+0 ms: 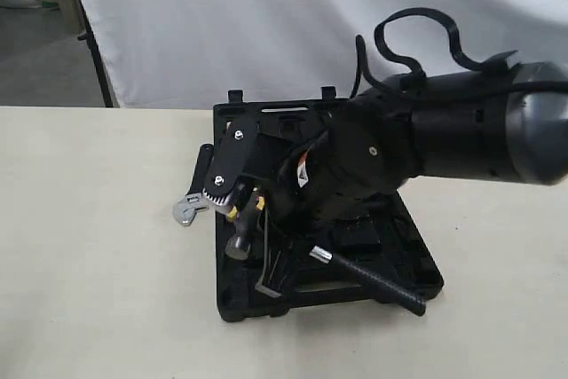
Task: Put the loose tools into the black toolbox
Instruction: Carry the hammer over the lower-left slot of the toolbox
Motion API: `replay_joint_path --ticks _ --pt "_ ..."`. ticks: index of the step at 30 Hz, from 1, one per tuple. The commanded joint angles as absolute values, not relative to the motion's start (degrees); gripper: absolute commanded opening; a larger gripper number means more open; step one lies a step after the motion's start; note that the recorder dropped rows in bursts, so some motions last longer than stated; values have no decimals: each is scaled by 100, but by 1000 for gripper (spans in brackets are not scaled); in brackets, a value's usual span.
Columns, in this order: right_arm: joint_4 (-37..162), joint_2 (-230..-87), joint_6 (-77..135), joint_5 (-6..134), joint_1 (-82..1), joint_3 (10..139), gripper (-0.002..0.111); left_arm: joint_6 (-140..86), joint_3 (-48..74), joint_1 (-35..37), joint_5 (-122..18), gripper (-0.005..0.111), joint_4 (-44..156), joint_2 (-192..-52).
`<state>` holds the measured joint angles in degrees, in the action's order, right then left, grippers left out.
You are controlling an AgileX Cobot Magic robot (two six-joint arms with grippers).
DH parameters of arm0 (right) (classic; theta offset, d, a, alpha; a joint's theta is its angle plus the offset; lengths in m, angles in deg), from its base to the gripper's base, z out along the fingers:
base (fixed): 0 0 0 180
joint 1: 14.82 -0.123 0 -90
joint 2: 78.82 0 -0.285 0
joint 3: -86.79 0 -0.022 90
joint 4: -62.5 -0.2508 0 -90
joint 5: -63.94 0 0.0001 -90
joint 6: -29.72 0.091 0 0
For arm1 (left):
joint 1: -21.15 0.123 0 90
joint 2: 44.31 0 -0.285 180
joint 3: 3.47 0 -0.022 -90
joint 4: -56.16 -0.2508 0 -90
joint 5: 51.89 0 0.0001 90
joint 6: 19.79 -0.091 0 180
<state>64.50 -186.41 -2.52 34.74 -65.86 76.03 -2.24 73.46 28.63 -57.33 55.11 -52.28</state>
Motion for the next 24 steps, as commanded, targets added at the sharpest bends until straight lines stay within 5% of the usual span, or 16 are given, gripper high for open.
replay_joint_path --ticks 1,24 --pt "6394 -18652 -29 3694 -6593 7616 -1 -196 7331 3009 -5692 1 5485 -5210" --pt "6758 -19943 -1220 3955 -6641 7616 -1 -196 7331 3009 -5692 1 5485 -5210"
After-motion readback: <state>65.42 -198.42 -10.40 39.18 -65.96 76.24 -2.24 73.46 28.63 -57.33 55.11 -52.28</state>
